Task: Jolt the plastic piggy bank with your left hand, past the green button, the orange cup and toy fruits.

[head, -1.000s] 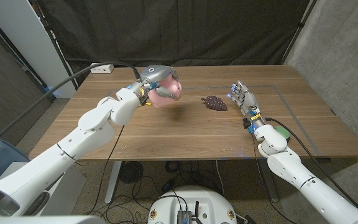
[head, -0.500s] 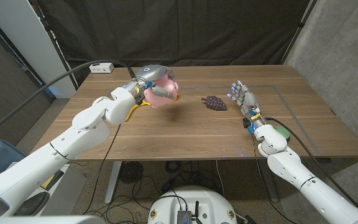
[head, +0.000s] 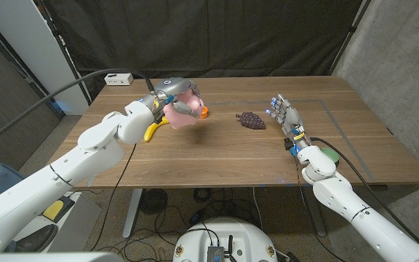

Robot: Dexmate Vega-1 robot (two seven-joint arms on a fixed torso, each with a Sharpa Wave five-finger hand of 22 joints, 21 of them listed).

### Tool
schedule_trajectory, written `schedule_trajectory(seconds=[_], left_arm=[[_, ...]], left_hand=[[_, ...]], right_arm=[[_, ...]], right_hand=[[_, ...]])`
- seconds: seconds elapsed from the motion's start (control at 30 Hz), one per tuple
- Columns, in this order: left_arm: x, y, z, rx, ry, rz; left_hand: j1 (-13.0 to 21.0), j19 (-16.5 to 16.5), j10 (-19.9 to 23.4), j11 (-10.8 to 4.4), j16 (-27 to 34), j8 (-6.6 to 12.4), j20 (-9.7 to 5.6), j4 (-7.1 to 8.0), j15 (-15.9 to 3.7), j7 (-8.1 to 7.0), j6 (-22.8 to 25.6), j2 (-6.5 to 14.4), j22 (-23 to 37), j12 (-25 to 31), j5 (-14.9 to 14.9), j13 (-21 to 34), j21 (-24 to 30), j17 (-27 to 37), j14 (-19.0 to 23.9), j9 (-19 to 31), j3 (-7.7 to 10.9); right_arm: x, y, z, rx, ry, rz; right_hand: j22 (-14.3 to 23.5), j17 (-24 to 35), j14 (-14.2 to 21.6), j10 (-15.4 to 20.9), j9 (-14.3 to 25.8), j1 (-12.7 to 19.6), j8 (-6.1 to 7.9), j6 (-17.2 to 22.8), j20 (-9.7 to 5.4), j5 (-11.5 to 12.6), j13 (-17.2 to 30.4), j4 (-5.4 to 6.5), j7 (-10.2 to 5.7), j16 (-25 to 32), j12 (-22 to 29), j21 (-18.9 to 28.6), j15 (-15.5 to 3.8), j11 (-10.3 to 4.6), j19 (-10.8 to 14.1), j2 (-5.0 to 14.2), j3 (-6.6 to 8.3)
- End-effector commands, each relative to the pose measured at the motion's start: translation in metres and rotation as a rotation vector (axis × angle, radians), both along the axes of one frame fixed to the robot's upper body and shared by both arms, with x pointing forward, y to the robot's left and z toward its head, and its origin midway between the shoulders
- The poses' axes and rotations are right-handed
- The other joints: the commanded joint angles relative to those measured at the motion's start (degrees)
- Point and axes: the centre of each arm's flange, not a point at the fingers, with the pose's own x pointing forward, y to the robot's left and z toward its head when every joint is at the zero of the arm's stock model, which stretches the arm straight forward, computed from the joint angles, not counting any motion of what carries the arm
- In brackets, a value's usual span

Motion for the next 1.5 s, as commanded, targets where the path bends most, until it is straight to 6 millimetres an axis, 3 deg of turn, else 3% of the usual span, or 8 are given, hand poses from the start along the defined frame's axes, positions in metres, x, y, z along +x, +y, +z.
schedule_trajectory(seconds=[0.03,0.27,0.8,1.5], left_arm=[[0.006,0.014,-0.01,-0.024,0.038,0.003],[0.021,0.013,-0.015,-0.028,0.047,-0.029],[0.064,-0.01,-0.026,-0.021,0.039,-0.117],[0.116,-0.016,-0.041,-0.136,0.098,-0.207]], left_hand=[[20.56,8.54,5.32,-3.12,0.44,-0.16,-8.41,0.09,-13.86,0.02,0.46,21.29,0.24,0.02,0.16,2.53,0.51,0.26,12.02,0.29,0.72],[20.53,8.44,5.46,-2.9,0.34,-0.26,-8.39,0.06,-13.91,0.0,0.58,21.31,0.23,-0.05,0.17,2.72,0.63,0.18,12.11,0.25,0.79],[20.61,8.2,5.49,-2.94,0.26,-0.46,-8.28,-0.03,-14.14,0.04,0.68,21.2,0.22,-0.49,0.12,2.88,0.89,0.14,12.17,0.26,0.76],[20.43,7.64,5.54,-2.69,-0.05,-0.72,-8.11,0.07,-13.75,0.18,0.72,21.36,0.19,-1.19,0.04,3.04,1.14,0.19,11.82,0.34,0.98]], right_arm=[[0.0,0.003,-0.002,-0.002,0.009,0.002],[0.0,0.004,-0.002,-0.006,0.013,0.002],[-0.001,0.002,-0.001,-0.009,0.009,-0.012],[0.0,0.0,-0.001,-0.002,0.02,-0.019]], right_hand=[[0.25,0.1,0.09,0.45,0.2,0.44,-0.07,0.14,0.01,-0.05,0.13,0.03,0.11,0.03,0.08,-0.05,-0.18,-0.11,0.44,0.45,-0.34],[0.25,0.1,0.08,0.54,0.2,0.54,-0.06,0.21,0.02,-0.05,0.13,0.01,0.19,0.0,0.1,-0.08,-0.15,-0.08,0.51,0.51,-0.34],[0.25,0.1,0.13,0.51,0.2,0.65,-0.06,0.27,-0.04,-0.06,0.13,0.0,0.13,-0.01,0.06,-0.16,-0.21,-0.24,0.53,0.59,-0.38],[0.25,0.12,0.15,0.63,0.2,0.7,-0.06,0.36,-0.03,-0.07,0.14,0.04,0.23,-0.04,0.08,-0.21,-0.13,0.0,0.68,0.64,-0.5]])
